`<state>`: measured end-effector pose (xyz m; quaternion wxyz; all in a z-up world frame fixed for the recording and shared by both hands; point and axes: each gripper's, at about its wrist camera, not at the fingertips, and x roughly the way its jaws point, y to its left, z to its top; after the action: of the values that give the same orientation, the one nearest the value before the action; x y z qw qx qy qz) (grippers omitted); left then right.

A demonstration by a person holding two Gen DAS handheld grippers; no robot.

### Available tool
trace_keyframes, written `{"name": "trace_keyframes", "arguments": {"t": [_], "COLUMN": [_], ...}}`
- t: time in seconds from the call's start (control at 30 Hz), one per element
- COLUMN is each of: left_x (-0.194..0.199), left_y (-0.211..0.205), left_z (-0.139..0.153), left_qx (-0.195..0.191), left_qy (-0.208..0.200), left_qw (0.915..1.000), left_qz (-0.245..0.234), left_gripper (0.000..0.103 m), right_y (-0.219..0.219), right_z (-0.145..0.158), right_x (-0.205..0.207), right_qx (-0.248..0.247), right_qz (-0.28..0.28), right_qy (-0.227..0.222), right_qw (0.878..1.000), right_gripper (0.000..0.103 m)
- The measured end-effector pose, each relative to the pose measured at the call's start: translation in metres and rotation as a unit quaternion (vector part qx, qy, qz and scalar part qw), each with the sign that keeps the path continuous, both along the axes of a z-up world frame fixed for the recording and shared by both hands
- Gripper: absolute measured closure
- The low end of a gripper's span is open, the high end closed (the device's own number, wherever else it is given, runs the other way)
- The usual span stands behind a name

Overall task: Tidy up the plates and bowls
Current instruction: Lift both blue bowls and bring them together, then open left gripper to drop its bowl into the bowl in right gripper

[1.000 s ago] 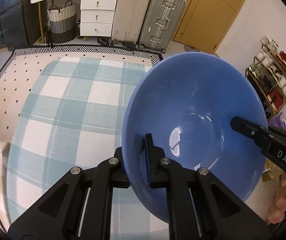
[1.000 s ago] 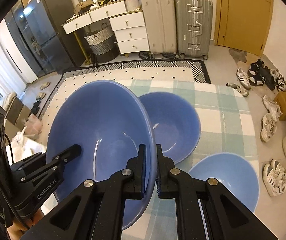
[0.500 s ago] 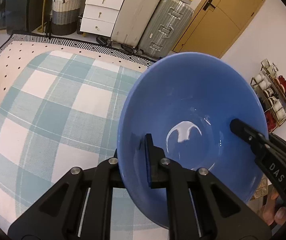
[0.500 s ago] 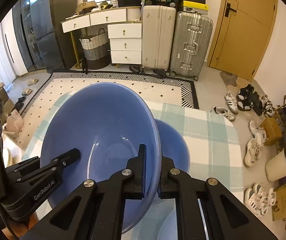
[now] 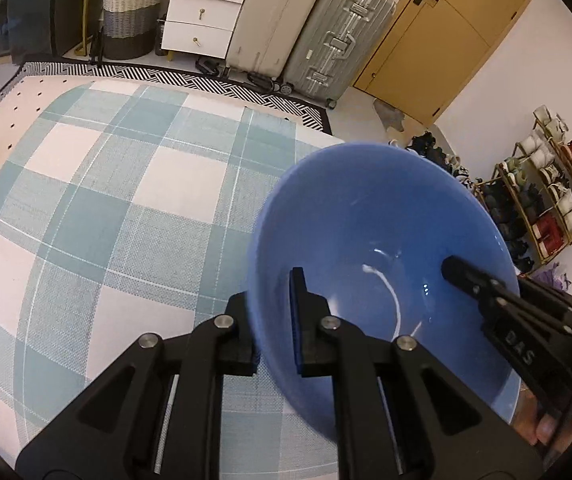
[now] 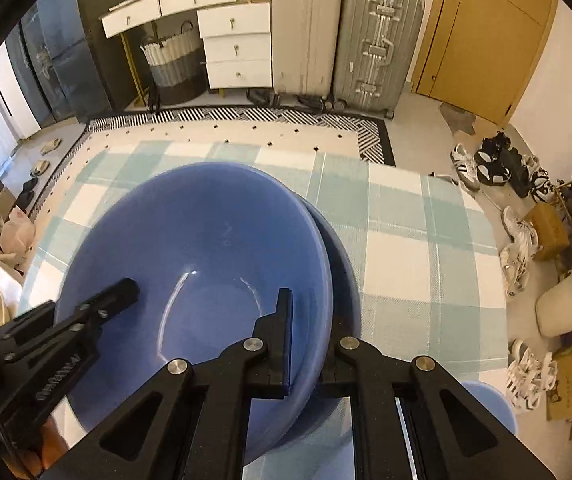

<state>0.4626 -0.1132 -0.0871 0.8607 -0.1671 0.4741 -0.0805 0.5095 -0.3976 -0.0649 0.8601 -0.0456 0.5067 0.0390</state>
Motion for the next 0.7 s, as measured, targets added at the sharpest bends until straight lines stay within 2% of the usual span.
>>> {"name": "trace_keyframes", "arguments": {"t": [0.17, 0.37, 0.57, 0.63, 0.7], "left_x": [0.003, 0.003, -0.002, -0.004, -0.007], "left_y": [0.000, 0.000, 0.000, 0.002, 0.005], "left_z": [-0.009, -0.015, -0.020, -0.022, -0.022], "left_qx": [0.001, 0.007, 0.009, 0.008, 0.008], "left_qy": [0.007, 0.012, 0.024, 0.026, 0.024], "left_qw": [1.0000, 0.9999, 0.9996, 0.9996, 0.9997], "left_qz": [-0.005, -0.005, -0.008, -0.005, -0.002], "left_gripper": [0.093, 0.084, 0.064, 0.055, 0.052], "right_y": [-0.003, -0.004, -0.006, -0.007, -0.010], "right_z": [-0.005, -0.007, -0.003, 0.001, 0.002], "right_x": [0.003, 0.001, -0.006, -0.008, -0.010], "right_qx": [-0.007, -0.008, -0.018, -0.024, -0.017], "right_qz": [0.004, 0.004, -0.002, -0.006, -0.005], "right_qy": [0.010, 0.020, 0.018, 0.013, 0.016], "right_qw": [1.000, 1.000, 1.000, 1.000, 1.000], "right_gripper": [0.095, 0.094, 0.087, 0.080, 0.077]}}
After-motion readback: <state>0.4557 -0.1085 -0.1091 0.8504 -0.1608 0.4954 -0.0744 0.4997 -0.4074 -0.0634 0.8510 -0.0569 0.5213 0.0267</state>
